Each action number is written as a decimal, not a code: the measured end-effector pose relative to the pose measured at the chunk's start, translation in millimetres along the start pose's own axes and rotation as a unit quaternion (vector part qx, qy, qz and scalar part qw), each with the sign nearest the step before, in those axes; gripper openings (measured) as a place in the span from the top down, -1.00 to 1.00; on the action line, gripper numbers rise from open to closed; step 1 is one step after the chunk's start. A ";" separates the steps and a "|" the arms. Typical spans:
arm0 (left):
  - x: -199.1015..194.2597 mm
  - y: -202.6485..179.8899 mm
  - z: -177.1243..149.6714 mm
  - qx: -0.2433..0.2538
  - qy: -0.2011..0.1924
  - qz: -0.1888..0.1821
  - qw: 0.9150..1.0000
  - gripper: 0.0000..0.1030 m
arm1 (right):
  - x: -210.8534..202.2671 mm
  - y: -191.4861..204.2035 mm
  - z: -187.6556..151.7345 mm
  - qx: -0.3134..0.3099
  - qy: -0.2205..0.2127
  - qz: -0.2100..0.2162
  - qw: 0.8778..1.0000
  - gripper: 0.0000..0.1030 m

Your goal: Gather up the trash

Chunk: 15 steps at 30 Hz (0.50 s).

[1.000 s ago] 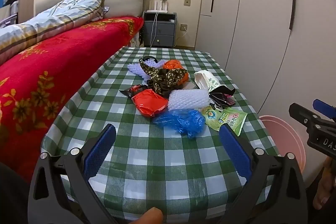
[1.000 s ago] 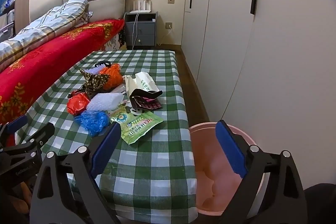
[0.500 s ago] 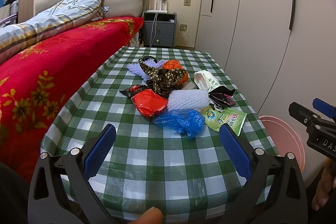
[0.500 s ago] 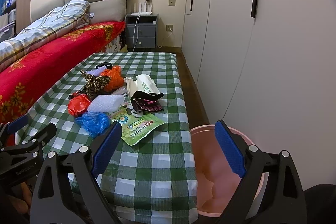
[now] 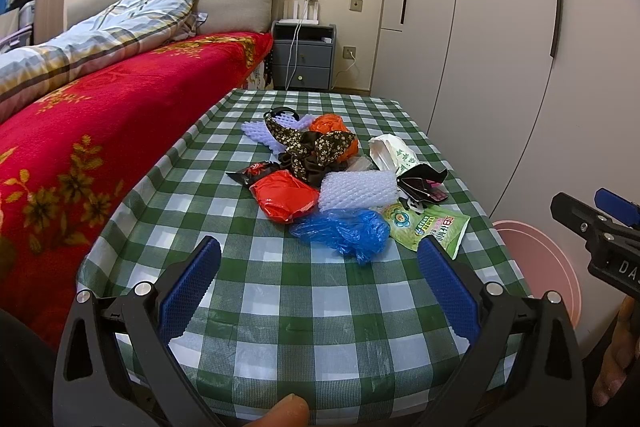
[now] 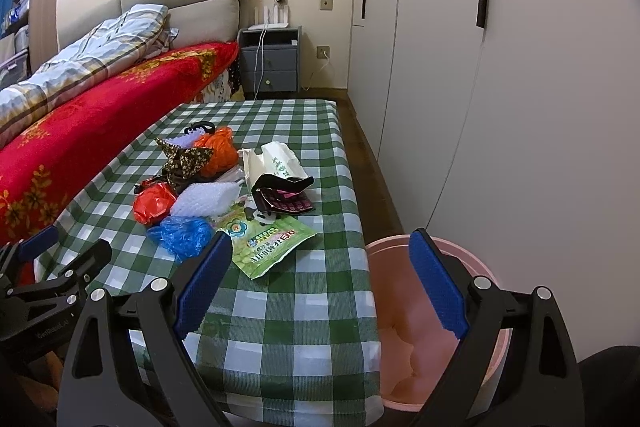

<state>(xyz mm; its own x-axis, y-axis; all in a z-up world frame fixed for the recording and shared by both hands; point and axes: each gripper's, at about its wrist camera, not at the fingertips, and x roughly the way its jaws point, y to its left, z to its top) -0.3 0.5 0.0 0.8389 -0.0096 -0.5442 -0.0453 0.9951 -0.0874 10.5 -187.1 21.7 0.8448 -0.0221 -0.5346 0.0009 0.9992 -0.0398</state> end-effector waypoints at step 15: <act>0.0 0.1 0.1 0.000 0.000 0.000 1.000 -0.85 | 0.5 2.9 -1.6 -0.006 0.002 -0.001 1.000 -0.71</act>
<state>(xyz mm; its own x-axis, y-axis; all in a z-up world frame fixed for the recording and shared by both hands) -0.3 0.6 0.0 0.8388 -0.0102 -0.5444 -0.0447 0.9952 -0.0875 10.1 -184.3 20.0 0.8431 -0.0246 -0.5371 -0.0039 0.9986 -0.0518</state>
